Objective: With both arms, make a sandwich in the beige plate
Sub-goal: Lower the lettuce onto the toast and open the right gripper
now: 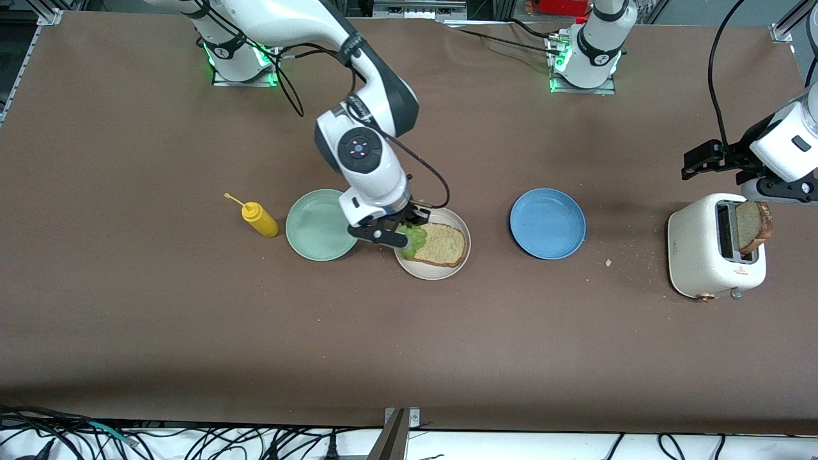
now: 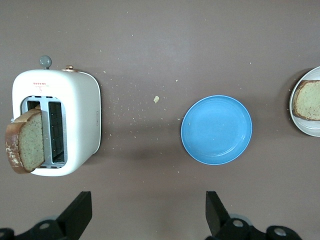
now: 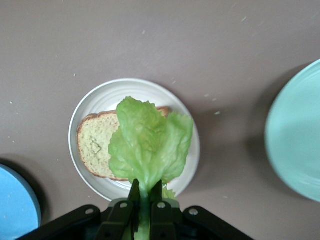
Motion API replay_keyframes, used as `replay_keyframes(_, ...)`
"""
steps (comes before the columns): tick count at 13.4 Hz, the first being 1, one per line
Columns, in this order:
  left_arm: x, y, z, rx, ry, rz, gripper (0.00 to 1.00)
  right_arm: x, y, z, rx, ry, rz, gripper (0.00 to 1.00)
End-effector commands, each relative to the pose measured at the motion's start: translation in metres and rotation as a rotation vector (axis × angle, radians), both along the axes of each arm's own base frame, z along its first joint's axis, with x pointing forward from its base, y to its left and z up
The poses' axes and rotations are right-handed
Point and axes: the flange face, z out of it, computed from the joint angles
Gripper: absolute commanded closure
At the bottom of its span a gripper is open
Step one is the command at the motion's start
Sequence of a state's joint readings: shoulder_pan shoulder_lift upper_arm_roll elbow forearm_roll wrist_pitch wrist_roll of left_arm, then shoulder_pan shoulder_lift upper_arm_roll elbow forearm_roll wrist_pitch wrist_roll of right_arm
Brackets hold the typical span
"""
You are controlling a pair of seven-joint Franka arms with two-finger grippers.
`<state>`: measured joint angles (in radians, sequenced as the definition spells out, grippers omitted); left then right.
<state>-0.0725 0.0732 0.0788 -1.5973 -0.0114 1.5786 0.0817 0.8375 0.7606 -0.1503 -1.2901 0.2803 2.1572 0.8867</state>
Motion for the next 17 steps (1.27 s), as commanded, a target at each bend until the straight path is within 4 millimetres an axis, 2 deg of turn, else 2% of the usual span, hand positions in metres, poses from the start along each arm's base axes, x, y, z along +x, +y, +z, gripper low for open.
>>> replay_keyframes(1,-0.002,-0.001,0.003,0.019,-0.001,0.003,0.0,-0.013,0.032,-0.03,0.035,-0.035,-0.048,1.0)
replay_keyframes(3,-0.002,-0.002,0.003,0.019,0.0,0.001,0.0,-0.022,0.046,-0.048,0.059,-0.045,-0.067,1.0)
replay_keyframes(5,-0.002,-0.001,0.003,0.019,0.0,0.003,0.0,-0.024,0.05,-0.061,0.065,-0.061,-0.058,1.0)
replay_keyframes(7,-0.002,-0.002,0.003,0.019,-0.001,0.001,0.0,-0.024,0.05,-0.061,0.062,-0.067,-0.045,0.56)
replay_keyframes(8,-0.002,-0.001,0.003,0.019,-0.001,0.001,0.0,-0.024,0.05,-0.058,0.063,-0.071,-0.044,0.53)
replay_keyframes(10,-0.002,-0.001,0.003,0.019,-0.001,0.0,0.0,-0.017,0.048,-0.052,0.055,-0.135,0.001,0.01)
replay_keyframes(15,-0.002,-0.001,0.003,0.019,-0.001,0.001,0.0,-0.017,0.049,-0.042,0.059,-0.161,0.028,0.01)
replay_keyframes(17,-0.003,-0.001,0.003,0.019,-0.001,0.001,0.0,-0.016,0.043,-0.036,0.03,-0.131,0.03,0.01)
